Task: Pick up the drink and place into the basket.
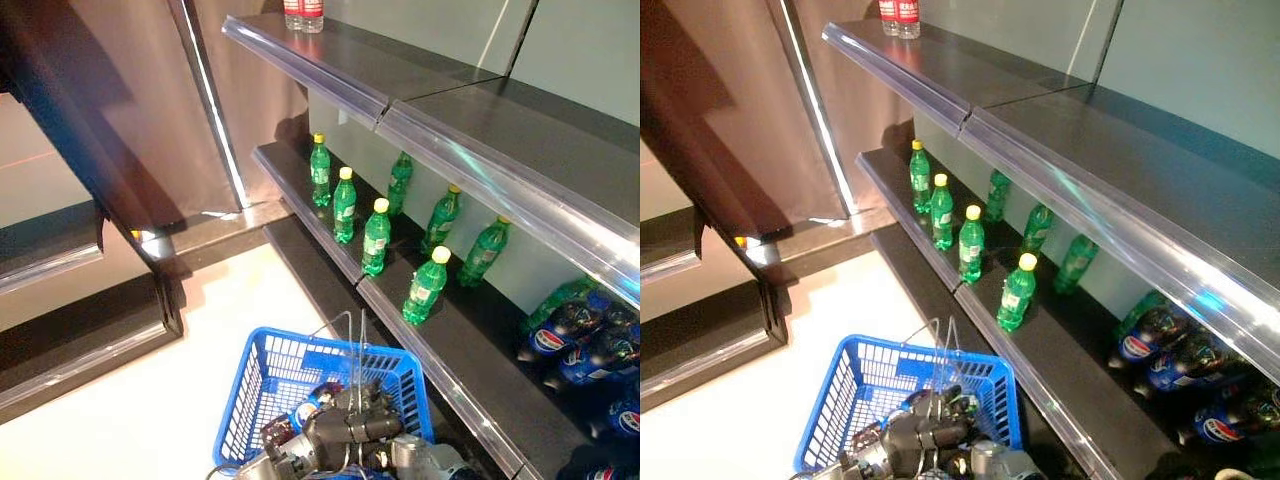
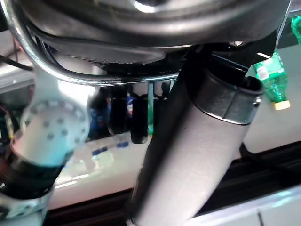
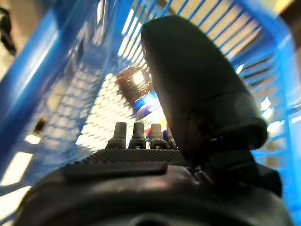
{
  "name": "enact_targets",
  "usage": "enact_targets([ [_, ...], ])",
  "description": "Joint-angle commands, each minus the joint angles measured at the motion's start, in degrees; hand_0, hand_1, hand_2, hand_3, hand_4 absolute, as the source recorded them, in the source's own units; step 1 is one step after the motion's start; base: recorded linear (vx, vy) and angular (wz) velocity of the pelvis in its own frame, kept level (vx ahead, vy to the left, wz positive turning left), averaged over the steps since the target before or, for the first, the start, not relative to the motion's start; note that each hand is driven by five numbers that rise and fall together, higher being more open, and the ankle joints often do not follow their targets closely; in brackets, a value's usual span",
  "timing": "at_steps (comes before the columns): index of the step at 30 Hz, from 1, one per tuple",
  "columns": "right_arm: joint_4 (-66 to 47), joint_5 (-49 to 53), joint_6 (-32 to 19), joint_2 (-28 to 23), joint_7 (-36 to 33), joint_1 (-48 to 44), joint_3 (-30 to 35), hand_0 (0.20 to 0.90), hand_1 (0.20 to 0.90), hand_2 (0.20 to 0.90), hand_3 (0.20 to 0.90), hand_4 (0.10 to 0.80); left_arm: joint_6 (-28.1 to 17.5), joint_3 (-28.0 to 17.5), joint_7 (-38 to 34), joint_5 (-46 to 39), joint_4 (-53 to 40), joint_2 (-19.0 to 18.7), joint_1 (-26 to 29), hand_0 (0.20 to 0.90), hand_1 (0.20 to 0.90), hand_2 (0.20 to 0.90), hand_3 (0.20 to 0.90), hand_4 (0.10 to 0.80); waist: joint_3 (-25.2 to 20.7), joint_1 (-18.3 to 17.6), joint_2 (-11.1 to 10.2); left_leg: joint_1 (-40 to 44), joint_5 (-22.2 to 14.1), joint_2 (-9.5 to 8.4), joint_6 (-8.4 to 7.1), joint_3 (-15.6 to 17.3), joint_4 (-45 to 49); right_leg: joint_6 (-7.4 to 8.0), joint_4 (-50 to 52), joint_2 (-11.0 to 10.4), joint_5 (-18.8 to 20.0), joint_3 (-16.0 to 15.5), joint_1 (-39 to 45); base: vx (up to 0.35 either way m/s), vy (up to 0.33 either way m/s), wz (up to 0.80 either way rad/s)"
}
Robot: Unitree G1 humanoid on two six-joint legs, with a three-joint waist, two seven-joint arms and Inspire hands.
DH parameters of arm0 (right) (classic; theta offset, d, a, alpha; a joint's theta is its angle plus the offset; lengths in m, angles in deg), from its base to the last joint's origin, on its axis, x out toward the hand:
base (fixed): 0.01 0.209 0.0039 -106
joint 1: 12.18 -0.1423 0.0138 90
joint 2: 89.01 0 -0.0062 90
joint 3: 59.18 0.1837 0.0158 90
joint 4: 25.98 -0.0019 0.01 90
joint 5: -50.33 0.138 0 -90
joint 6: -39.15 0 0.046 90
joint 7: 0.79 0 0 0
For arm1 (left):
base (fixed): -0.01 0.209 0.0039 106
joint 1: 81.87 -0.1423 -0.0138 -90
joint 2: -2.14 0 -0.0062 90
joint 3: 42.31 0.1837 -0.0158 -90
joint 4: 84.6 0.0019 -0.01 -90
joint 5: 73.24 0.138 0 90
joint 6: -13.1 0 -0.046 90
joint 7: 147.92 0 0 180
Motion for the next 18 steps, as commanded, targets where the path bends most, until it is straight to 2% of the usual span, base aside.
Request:
enact_targets([
  [1,-11.0,-0.5,-8.0,0.8,-0.5,-4.3,1.4,0.9,0.9,0.9,0.9,0.8,-6.8,-0.5,9.0,-7.7,-20.5,8.3,4.5,0.3,0.3,0.3,0.2,0.1,-3.0,0.9,-0.4,2.1,-3.2,4.71,-2.79,3.2,2.5,2.56,0.8,-5.9,10.1,2.1,-6.5,-0.026,0.009,-0.04],
  [4,-17.6,-4.4,-11.2,-1.6,-1.9,-3.2,2.8,0.9,0.9,0.9,0.9,0.8,-8.8,-3.2,7.3,-8.1,-20.7,7.8,4.6,0.3,0.3,0.3,0.2,0.1,-3.1,0.4,-0.6,2.0,-3.2,4.73,-2.73,3.5,2.5,2.57,0.8,-5.8,10.0,2.4,-6.7,-0.024,-0.003,-0.04],
  [10,-28.8,-11.2,-12.8,-5.2,-2.5,-0.8,7.4,0.9,0.9,0.9,0.9,0.8,-11.5,-8.5,4.5,-8.9,-20.5,7.4,5.0,0.3,0.3,0.3,0.2,0.1,-3.3,-0.7,-0.8,2.1,-3.4,4.78,-2.59,3.9,2.6,2.68,0.9,-5.7,9.9,3.3,-7.0,-0.018,-0.005,-0.07],
  [18,-36.7,-15.1,-14.6,-9.3,2.9,2.8,14.7,0.9,0.9,0.9,0.9,0.8,-12.9,-15.5,1.8,-9.6,-19.8,8.0,5.6,0.3,0.3,0.3,0.2,0.1,-3.5,-2.2,-1.4,2.5,-3.6,5.06,-2.6,4.6,2.5,2.54,1.0,-5.5,9.8,4.1,-7.1,-0.022,-0.012,-0.06],
])
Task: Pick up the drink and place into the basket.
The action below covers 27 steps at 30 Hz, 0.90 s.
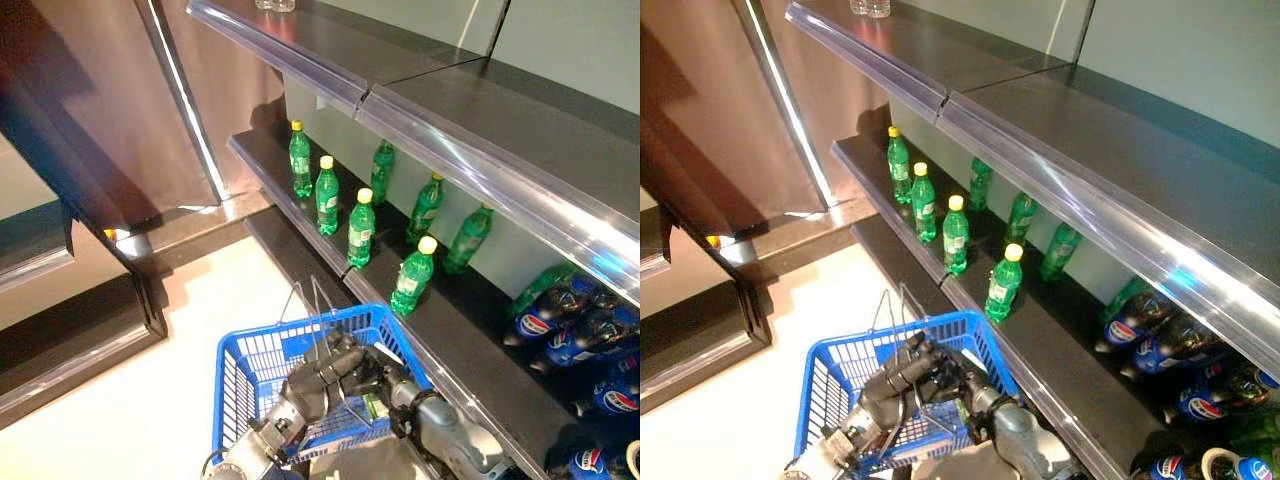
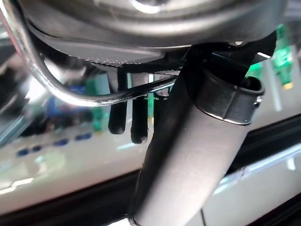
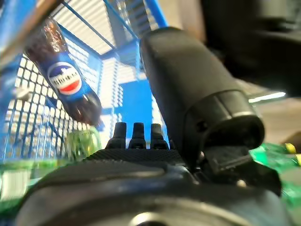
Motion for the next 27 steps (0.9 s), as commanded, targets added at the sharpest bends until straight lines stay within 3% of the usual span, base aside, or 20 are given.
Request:
enact_targets([
  [1,-10.7,0.9,-11.6,0.4,5.2,-3.6,3.8,0.9,0.9,0.9,0.9,0.8,-7.6,-5.0,7.7,-3.1,-15.3,4.4,6.6,0.3,0.3,0.3,0.2,0.1,-5.5,-0.1,-0.4,2.6,-3.4,4.79,-2.88,2.7,2.5,2.53,0.6,-5.4,9.7,1.7,-5.5,0.0,0.0,0.0],
  [8,-16.7,3.3,-20.5,1.7,8.3,-5.4,6.4,0.9,0.9,0.9,0.9,0.8,-7.8,-5.0,7.4,-2.4,-15.3,5.0,6.9,0.3,0.3,0.3,0.2,0.1,-5.6,-0.2,-0.3,2.9,-4.0,5.01,-2.96,3.1,3.1,2.39,0.7,-5.3,9.3,1.9,-5.3,0.0,0.0,0.0],
  [18,-24.3,2.4,-30.2,2.8,5.7,-6.3,8.9,0.9,0.9,0.9,0.9,0.8,-10.7,-4.0,5.5,-2.3,-16.5,5.0,7.0,0.3,0.3,0.3,0.2,0.1,-6.0,-1.0,0.2,2.7,-4.4,5.19,-3.05,3.6,3.3,2.33,0.8,-5.0,8.8,2.8,-5.7,-0.006,0.001,0.0],
  [27,-25.3,-10.4,-42.6,4.5,-15.7,-6.8,11.3,0.9,0.9,0.9,0.9,0.8,-13.1,-3.3,3.1,-2.7,-17.8,4.6,7.7,0.3,0.3,0.3,0.2,0.1,-6.1,-1.6,0.9,2.8,-4.2,5.44,-3.16,4.3,2.9,2.46,0.4,-4.9,9.0,3.1,-5.9,-0.014,0.009,-0.06],
])
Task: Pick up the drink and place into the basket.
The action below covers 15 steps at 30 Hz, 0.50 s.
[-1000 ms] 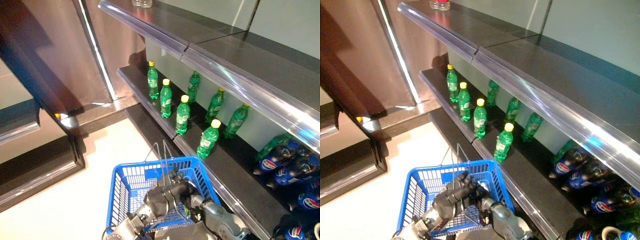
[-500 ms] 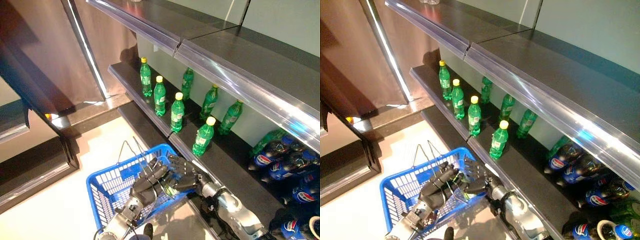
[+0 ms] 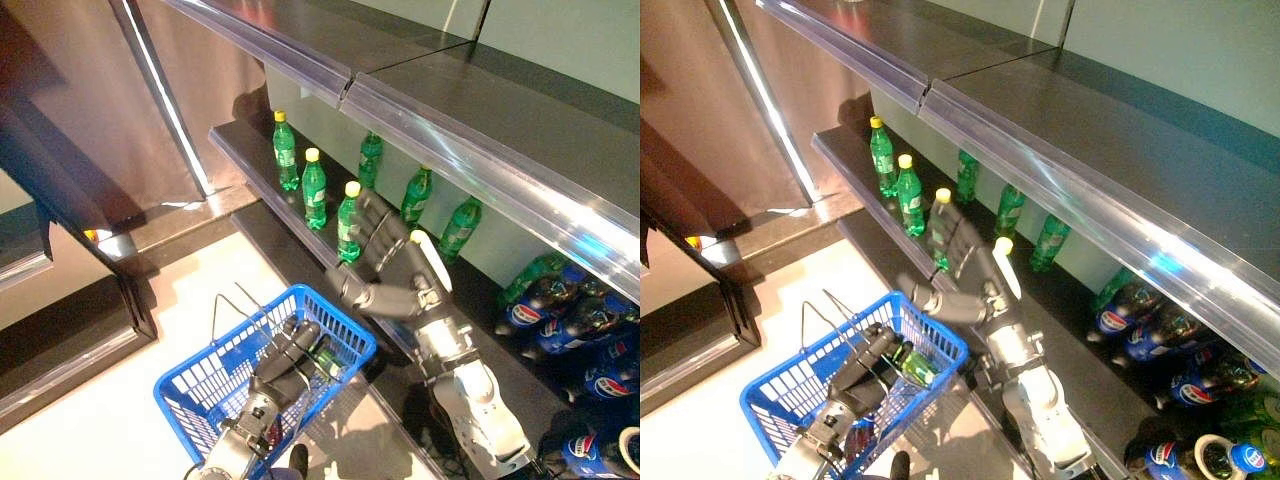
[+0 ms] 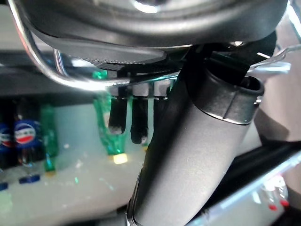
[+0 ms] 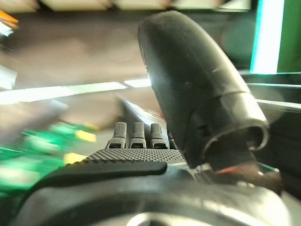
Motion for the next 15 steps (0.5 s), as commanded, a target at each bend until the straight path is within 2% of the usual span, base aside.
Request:
enact_targets([
  [1,-4.3,-4.1,-9.4,-0.2,-8.6,-3.6,2.5,0.9,0.9,0.9,0.9,0.8,-5.8,-1.4,10.1,1.2,-18.0,4.0,10.5,0.3,0.3,0.3,0.2,0.1,-6.9,0.0,0.9,2.8,-3.8,5.35,-3.3,2.4,2.9,2.36,0.3,-4.7,8.9,1.5,-4.8,-0.022,0.014,-0.06],
  [4,-4.3,-6.4,-11.0,0.1,-14.1,-3.5,3.4,0.9,0.9,0.9,0.9,0.8,-5.8,-1.9,9.7,0.8,-18.5,3.8,10.6,0.3,0.3,0.3,0.2,0.1,-6.8,-0.1,1.2,2.7,-3.8,5.37,-3.31,2.5,2.9,2.34,0.3,-4.7,8.9,1.6,-5.0,-0.014,0.01,-0.02],
  [7,-4.0,-9.4,-10.4,0.4,-18.8,-3.3,3.5,0.9,0.9,0.9,0.9,0.8,-6.0,-1.8,10.0,0.4,-18.4,3.5,10.6,0.3,0.3,0.3,0.2,0.1,-6.7,-0.1,1.4,2.6,-3.8,5.36,-3.36,2.6,2.9,2.36,0.3,-4.8,9.0,1.6,-5.1,-0.003,0.004,-0.01],
  [10,-2.5,-11.6,-6.9,0.2,-23.1,-2.9,3.7,0.9,0.9,0.9,0.9,0.8,-5.9,-1.9,10.3,0.1,-18.2,3.4,10.5,0.3,0.3,0.3,0.2,0.1,-6.8,-0.1,1.4,2.6,-3.7,5.23,-3.35,2.6,2.8,2.4,0.1,-4.8,9.1,1.7,-5.1,0.0,0.0,0.0],
  [15,-0.6,-10.1,-1.4,-0.5,-23.3,-1.6,4.0,0.9,0.9,0.9,0.9,0.8,-5.7,-2.5,10.4,0.0,-18.4,3.3,9.6,0.3,0.3,0.3,0.2,0.1,-6.6,-0.4,1.4,2.4,-3.5,5.19,-3.31,2.5,2.5,2.43,0.0,-4.7,9.3,1.8,-5.4,0.0,0.0,0.0],
])
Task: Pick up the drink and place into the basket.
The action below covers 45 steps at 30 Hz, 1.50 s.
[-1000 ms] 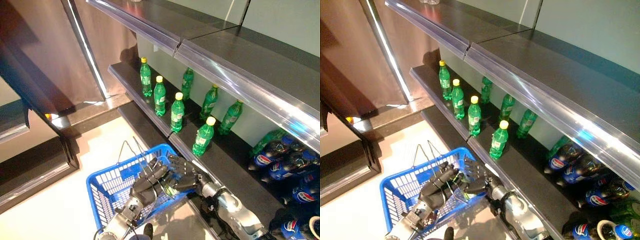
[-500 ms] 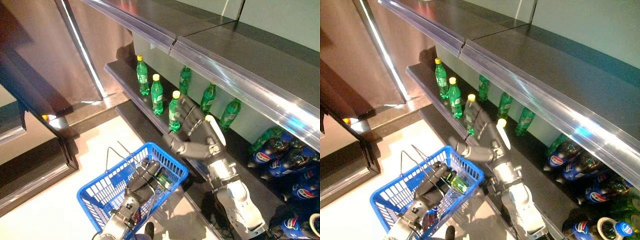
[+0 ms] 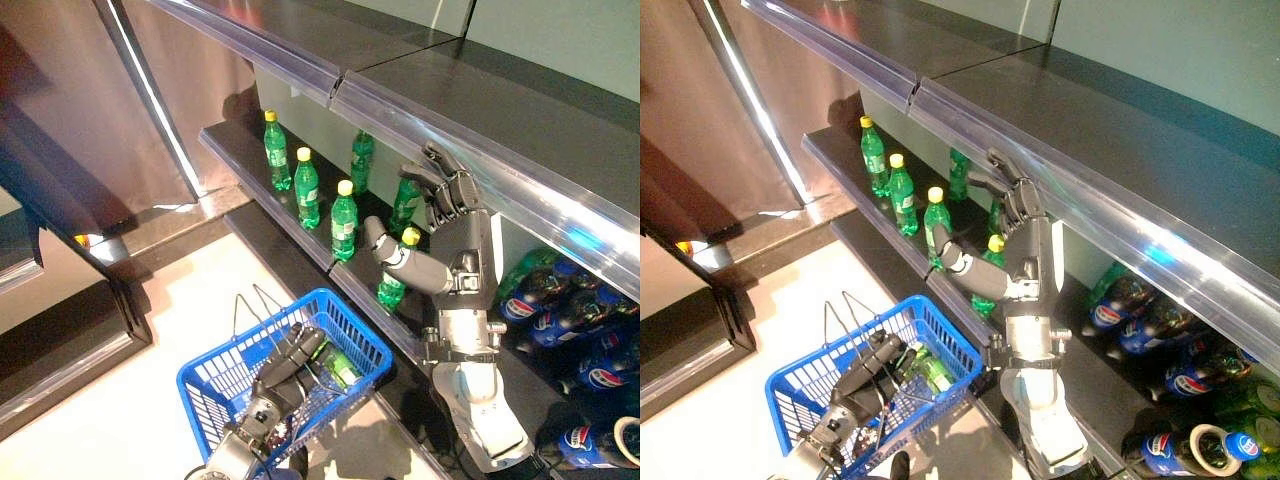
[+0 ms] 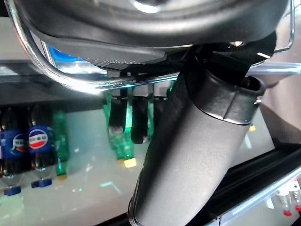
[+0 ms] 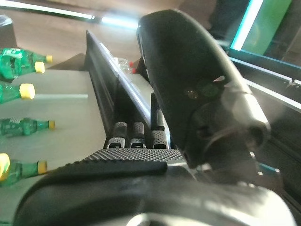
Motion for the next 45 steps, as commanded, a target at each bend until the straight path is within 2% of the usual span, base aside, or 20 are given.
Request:
enact_targets([
  [1,-0.6,1.9,1.2,-0.7,-5.6,-1.7,3.8,0.9,0.9,0.9,0.9,0.8,-5.7,-3.2,10.8,0.1,-18.4,4.1,9.3,0.3,0.3,0.3,0.2,0.1,-6.6,0.2,1.2,2.4,-3.4,5.12,-3.38,1.9,2.5,2.41,-0.1,-4.7,9.1,1.4,-5.2,0.03,0.013,-0.01],
  [5,0.5,2.0,3.4,-1.3,-4.3,-1.3,2.7,0.9,0.9,0.9,0.9,0.8,-5.2,-3.2,11.1,0.1,-18.2,4.0,8.8,0.3,0.3,0.3,0.2,0.1,-6.3,0.5,1.1,2.3,-3.4,4.95,-3.3,1.7,2.4,2.48,-0.2,-4.9,9.3,1.0,-5.1,0.028,0.005,0.0],
  [11,1.7,3.0,6.4,-2.7,2.2,-1.2,0.5,0.9,0.9,0.9,0.9,0.8,-4.1,-3.0,11.7,0.3,-17.9,3.6,8.4,0.3,0.3,0.3,0.2,0.1,-6.0,1.1,0.7,2.1,-3.6,4.49,-3.1,1.2,2.4,2.68,-0.1,-5.2,9.2,0.6,-5.2,0.032,-0.001,0.0],
  [14,2.4,3.8,6.5,-3.5,6.2,-1.0,-0.5,0.9,0.9,0.9,0.9,0.8,-3.9,-2.9,12.3,0.5,-17.5,3.5,8.3,0.3,0.3,0.3,0.2,0.1,-5.9,1.2,0.5,2.1,-3.7,4.36,-3.04,1.1,2.4,2.78,0.1,-5.3,9.1,0.5,-5.3,0.0,0.0,0.0],
  [21,2.9,3.9,6.6,-5.0,8.5,-0.6,-0.6,0.9,0.9,0.9,0.9,0.8,-2.9,-3.4,12.7,0.7,-17.3,3.4,8.1,0.3,0.3,0.3,0.2,0.1,-5.9,1.4,0.1,2.0,-4.0,4.34,-3.0,0.8,2.9,2.86,0.8,-5.3,8.8,0.5,-5.4,0.012,-0.008,0.03],
  [31,3.6,2.3,6.6,-4.8,4.4,-0.6,0.7,0.9,0.9,0.9,0.9,0.8,-2.7,-3.6,12.3,1.2,-17.5,3.8,8.0,0.3,0.3,0.3,0.2,0.1,-5.8,1.2,0.0,2.4,-4.2,4.77,-3.12,0.8,3.4,2.6,1.3,-4.8,8.3,0.7,-5.0,0.0,0.0,0.0],
  [41,2.9,-0.9,1.8,-3.1,-2.7,-0.3,2.2,0.9,0.9,0.9,0.9,0.8,-3.6,-3.3,12.0,1.3,-17.6,4.0,7.6,0.3,0.3,0.3,0.2,0.1,-5.6,0.6,0.6,2.5,-4.2,5.14,-3.28,1.2,3.7,2.29,1.5,-4.4,8.1,1.2,-5.2,0.0,0.0,0.0],
  [45,2.8,-1.3,1.4,-2.9,-4.6,-0.3,2.5,0.9,0.9,0.9,0.9,0.8,-3.8,-3.2,12.5,1.0,-17.4,3.9,7.5,0.3,0.3,0.3,0.2,0.1,-5.7,0.5,0.8,2.4,-4.1,5.21,-3.39,1.4,3.7,2.25,1.6,-4.3,8.1,1.3,-5.3,0.0,0.0,0.0],
])
